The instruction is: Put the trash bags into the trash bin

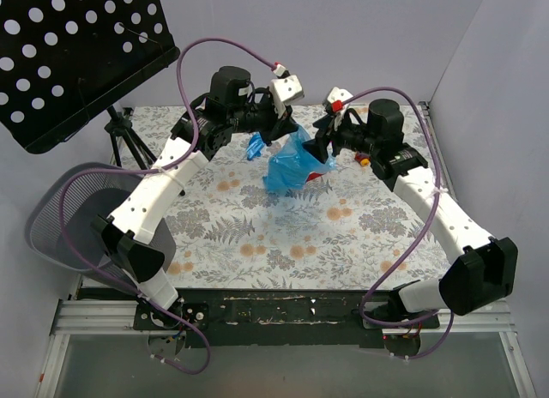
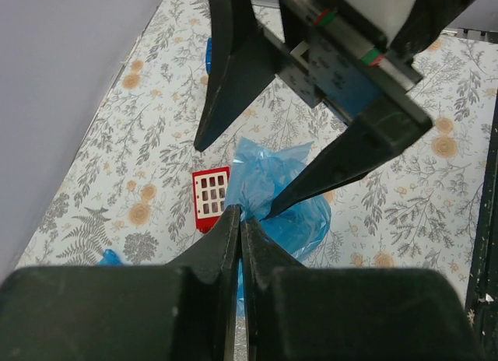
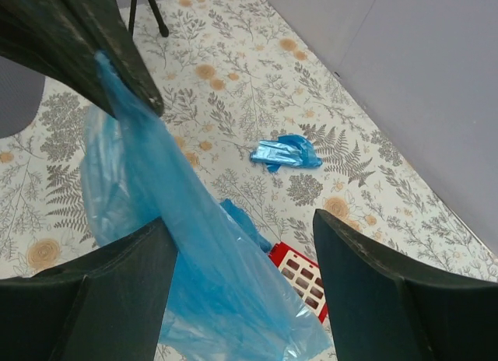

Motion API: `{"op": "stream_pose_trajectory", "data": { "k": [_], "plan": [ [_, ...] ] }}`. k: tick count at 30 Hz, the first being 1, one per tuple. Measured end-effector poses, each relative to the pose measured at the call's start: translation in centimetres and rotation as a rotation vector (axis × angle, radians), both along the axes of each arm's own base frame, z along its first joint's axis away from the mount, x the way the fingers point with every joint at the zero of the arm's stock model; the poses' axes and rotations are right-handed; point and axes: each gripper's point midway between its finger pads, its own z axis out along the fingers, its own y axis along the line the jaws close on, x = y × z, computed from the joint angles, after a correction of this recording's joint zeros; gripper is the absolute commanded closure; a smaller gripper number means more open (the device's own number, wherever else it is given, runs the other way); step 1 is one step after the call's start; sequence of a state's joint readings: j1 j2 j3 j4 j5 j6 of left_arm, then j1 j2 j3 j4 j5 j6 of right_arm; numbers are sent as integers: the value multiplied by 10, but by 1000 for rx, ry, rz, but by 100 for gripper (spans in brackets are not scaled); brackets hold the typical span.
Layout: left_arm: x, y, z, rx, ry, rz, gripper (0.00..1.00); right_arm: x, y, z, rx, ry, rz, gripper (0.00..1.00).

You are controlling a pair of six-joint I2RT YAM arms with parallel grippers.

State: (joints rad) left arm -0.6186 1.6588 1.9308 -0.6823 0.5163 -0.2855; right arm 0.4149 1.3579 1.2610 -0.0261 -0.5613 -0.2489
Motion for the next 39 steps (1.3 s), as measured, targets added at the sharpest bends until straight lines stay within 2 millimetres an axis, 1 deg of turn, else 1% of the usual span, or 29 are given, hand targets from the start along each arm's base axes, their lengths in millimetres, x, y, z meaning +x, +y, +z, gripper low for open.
{"op": "stream_pose_trajectory", "data": {
  "k": [3, 8, 11, 13, 15, 18, 20, 23, 25, 27, 29, 31, 32, 33, 34, 36, 37, 39],
  "plan": [
    [-4, -2, 0, -4, 5, -22, 100, 3, 2, -11, -10, 22, 7, 25],
    [-9, -3, -2, 0, 12, -52, 100, 3, 4, -16, -16, 22, 17, 25],
    [-15, -5, 2, -12, 8, -92, 100, 3, 5, -19, -14, 11, 29, 25],
    [-22, -7, 9, -34, -3, -121, 100, 1, 8, -25, -10, 13, 51, 25],
    [-28, -8, 22, -67, -25, -148, 100, 0, 13, -34, 3, 31, 77, 25],
    [-36, -8, 40, -104, -51, -172, 100, 6, 22, -46, 44, 87, 98, 26],
    [-38, -7, 50, -118, -61, -172, 100, 11, 28, -50, 75, 115, 101, 26],
    [-36, -5, 56, -122, -67, -151, 100, 22, 28, -49, 106, 131, 54, 27],
    [-32, -3, 56, -115, -75, -128, 100, 33, 21, -49, 126, 149, -9, 27],
    [-25, 1, 53, -97, -90, -86, 100, 46, 7, -49, 142, 169, -85, 27],
    [-18, 7, 44, -66, -99, -41, 100, 61, -14, -52, 153, 184, -168, 29],
    [-10, 15, 29, -19, -104, 15, 100, 71, -39, -58, 160, 201, -242, 34],
    [-7, 19, 20, 8, -100, 41, 100, 73, -49, -61, 162, 209, -266, 40],
    [-2, 24, 5, 42, -94, 69, 100, 74, -64, -67, 161, 226, -301, 45],
    [-1, 26, -1, 57, -89, 80, 100, 73, -74, -71, 156, 235, -322, 54],
    [4, 31, -20, 92, -82, 109, 100, 68, -94, -79, 147, 256, -357, 67],
    [5, 33, -29, 109, -76, 118, 100, 64, -98, -80, 140, 255, -359, 73],
    [8, 34, -41, 123, -72, 128, 100, 52, -100, -81, 128, 255, -345, 85]
  ]
}}
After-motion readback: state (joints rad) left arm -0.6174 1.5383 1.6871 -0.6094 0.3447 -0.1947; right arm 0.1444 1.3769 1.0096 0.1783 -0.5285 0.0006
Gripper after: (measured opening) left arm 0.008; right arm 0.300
